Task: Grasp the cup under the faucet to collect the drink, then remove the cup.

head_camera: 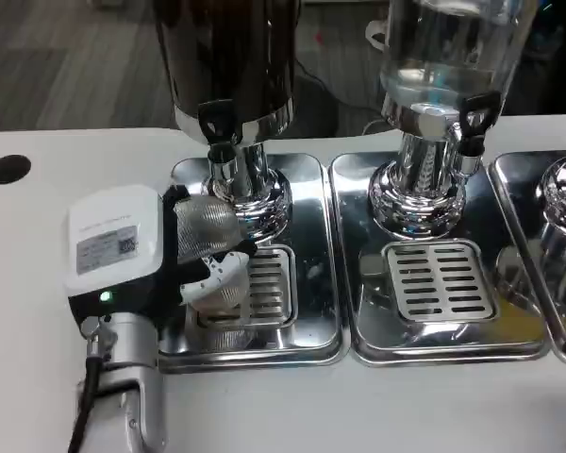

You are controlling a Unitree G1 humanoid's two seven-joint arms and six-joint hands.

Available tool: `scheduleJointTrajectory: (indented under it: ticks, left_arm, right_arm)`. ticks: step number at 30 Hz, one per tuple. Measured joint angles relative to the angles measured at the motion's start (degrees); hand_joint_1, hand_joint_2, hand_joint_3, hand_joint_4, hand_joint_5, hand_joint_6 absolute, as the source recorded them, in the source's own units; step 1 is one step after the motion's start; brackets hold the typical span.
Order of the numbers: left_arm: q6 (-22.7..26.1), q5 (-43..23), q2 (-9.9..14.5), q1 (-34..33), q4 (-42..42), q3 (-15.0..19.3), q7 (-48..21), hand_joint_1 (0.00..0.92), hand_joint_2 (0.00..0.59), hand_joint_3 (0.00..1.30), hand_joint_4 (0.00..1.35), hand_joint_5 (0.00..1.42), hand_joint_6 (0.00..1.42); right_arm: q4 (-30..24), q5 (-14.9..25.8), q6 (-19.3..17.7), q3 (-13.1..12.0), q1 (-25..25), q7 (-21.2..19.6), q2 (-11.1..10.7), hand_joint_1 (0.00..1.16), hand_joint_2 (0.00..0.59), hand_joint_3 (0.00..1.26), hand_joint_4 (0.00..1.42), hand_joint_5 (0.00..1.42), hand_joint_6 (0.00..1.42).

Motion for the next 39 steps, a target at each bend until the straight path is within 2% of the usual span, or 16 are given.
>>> scheduleJointTrajectory:
  ticks: [23, 31, 39]
  left_arm:
    - [-0.42, -2.30, -2.44, -4.55, 7.65, -2.49, 5.21, 0.347, 0.166, 0.42, 0.47, 0.67, 0.88]
    - [-0.46, -3.30, -2.44, -5.27, 8.68, -3.37, 5.78, 0.144, 0.092, 0.33, 0.37, 0.61, 0.81]
    - [-0.66, -4.55, -1.98, -5.22, 8.03, -3.53, 5.78, 0.098, 0.074, 0.30, 0.32, 0.56, 0.78]
  right_arm:
    - [-0.15, 1.95, 0.02, -0.39, -1.03, 2.43, -0.16, 0.25, 0.371, 0.17, 0.00, 0.00, 0.00]
    - [-0.10, 2.11, 0.02, -0.58, -1.22, 3.10, -0.16, 0.26, 0.371, 0.17, 0.00, 0.00, 0.00]
    - [-0.09, 2.13, 0.04, -0.58, -1.24, 3.45, -0.15, 0.26, 0.371, 0.18, 0.00, 0.00, 0.00]
